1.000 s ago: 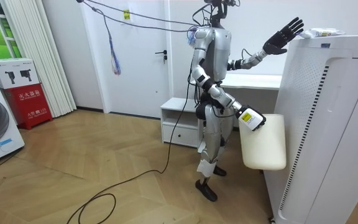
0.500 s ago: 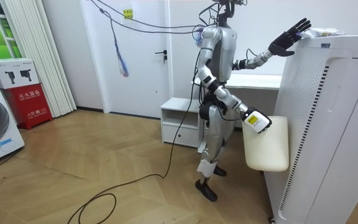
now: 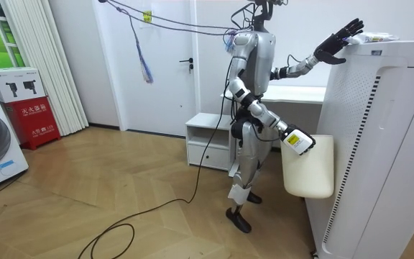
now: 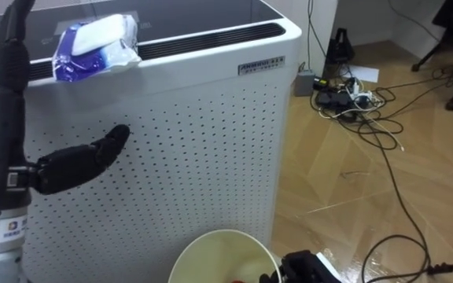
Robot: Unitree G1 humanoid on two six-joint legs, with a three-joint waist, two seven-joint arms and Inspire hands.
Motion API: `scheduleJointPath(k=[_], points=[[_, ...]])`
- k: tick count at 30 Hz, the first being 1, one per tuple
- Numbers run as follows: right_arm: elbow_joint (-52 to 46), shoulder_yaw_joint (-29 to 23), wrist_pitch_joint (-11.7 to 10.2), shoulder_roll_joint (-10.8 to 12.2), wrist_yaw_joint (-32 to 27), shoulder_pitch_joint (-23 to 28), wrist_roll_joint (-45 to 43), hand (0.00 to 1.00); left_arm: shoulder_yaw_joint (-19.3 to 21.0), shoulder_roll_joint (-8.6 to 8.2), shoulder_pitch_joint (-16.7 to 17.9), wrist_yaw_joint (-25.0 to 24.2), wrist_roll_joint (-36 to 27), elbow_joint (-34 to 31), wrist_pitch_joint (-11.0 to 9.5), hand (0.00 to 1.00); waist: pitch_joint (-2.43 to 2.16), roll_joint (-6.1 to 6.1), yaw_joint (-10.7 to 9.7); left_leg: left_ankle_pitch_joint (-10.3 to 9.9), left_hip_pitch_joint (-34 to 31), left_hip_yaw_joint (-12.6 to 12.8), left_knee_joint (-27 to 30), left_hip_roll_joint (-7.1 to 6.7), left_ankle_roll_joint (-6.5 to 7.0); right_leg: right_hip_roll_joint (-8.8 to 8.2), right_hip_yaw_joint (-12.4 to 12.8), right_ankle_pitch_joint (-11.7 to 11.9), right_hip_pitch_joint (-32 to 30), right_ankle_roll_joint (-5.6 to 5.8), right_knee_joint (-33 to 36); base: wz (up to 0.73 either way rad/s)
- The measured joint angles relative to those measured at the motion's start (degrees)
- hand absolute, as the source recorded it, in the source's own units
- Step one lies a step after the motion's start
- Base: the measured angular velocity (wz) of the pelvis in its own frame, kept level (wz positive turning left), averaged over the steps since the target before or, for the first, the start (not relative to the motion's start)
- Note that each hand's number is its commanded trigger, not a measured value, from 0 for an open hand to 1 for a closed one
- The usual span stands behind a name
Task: Pick garbage
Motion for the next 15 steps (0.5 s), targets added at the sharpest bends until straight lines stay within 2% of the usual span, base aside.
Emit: scheduleJointPath(k=[2, 5, 12, 15], points=[[0.0, 0.0, 0.0, -0.1, 0.0, 0.0, 0.0, 1.0, 0.8, 0.63, -1.4, 0.2, 0.9, 0.7, 1.0, 0.0, 0.13, 0.59, 0.0, 0.0, 0.0, 0.0, -0.1, -0.01, 0.0, -0.02, 0.0, 0.0, 0.0, 0.01, 0.0, 0.0], [0.0, 0.0, 0.0, -0.1, 0.0, 0.0, 0.0, 1.0, 0.8, 0.65, -1.4, 0.4, 1.5, 0.7, 1.0, 0.0, 0.16, 1.03, 0.1, 0.0, 0.0, 0.0, -0.3, -0.03, 0.0, -0.02, -0.1, 0.0, 0.0, 0.01, -0.1, 0.0], [0.0, 0.0, 0.0, -0.1, 0.2, 0.0, 0.1, 1.0, 0.8, 0.8, -1.6, 0.4, 2.6, 0.7, 2.1, 0.0, 0.14, 1.3, 0.1, 0.1, 0.1, 0.1, -0.3, -0.05, 0.0, -0.04, -0.1, 0.0, 0.1, 0.02, -0.2, 0.0], [-0.1, 0.0, 0.0, -0.1, 0.2, 0.0, 0.1, 1.0, 0.8, 1.61, -2.1, 0.4, 3.8, 0.7, 3.0, 0.0, 0.15, 1.48, 0.0, 0.1, 0.1, 0.0, -0.3, -0.05, 0.0, -0.03, 0.0, 0.0, 0.0, 0.02, -0.2, 0.0]])
